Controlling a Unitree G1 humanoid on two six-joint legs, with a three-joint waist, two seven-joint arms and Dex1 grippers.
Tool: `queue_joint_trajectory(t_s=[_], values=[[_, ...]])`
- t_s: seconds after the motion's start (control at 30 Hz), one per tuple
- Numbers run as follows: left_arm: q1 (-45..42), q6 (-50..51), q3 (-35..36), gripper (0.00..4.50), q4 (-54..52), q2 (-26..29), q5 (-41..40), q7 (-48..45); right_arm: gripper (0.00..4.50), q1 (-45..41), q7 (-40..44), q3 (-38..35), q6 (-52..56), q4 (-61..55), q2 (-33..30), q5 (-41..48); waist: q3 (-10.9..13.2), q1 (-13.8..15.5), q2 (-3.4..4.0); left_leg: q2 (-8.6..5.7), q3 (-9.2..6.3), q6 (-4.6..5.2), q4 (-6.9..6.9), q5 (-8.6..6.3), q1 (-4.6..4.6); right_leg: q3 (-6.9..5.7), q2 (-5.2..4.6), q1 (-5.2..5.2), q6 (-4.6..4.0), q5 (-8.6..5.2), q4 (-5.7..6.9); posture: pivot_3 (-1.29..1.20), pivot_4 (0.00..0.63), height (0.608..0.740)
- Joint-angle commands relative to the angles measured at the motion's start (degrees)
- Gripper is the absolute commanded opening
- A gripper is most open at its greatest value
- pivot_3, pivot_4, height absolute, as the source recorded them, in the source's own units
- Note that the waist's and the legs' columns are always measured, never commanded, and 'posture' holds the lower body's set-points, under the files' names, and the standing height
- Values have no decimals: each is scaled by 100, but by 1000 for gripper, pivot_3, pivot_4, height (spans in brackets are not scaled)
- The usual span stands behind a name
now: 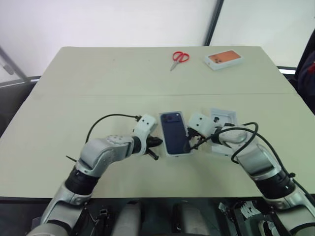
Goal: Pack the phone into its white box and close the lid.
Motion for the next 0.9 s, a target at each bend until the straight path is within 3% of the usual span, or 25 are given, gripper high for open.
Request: queue_joint_trajectory(t_s=[0.03, 0.57, 0.9], values=[[-251, -146, -105, 29, 259, -360, 195, -214, 0, 101, 102, -124, -90, -250, -131, 57, 0, 0, 0, -1, 0, 1, 1, -1, 0, 0, 0, 1, 0, 0, -1, 0, 150, 740], [-759, -268, -194, 29, 1049, -1169, 887, -815, 0, 381, 173, -549, -38, -306, -477, 100, 0, -11, 0, -5, -1, 2, 2, -1, -1, -5, 0, 2, 3, -1, -1, 0, 150, 740], [-666, -156, -91, 29, 976, -1202, 1068, -978, 0, 372, 245, -642, -13, -351, -597, 111, 0, -17, 0, -3, -1, 1, 2, -1, -1, -5, 1, 1, 3, -1, -1, 0, 150, 740]])
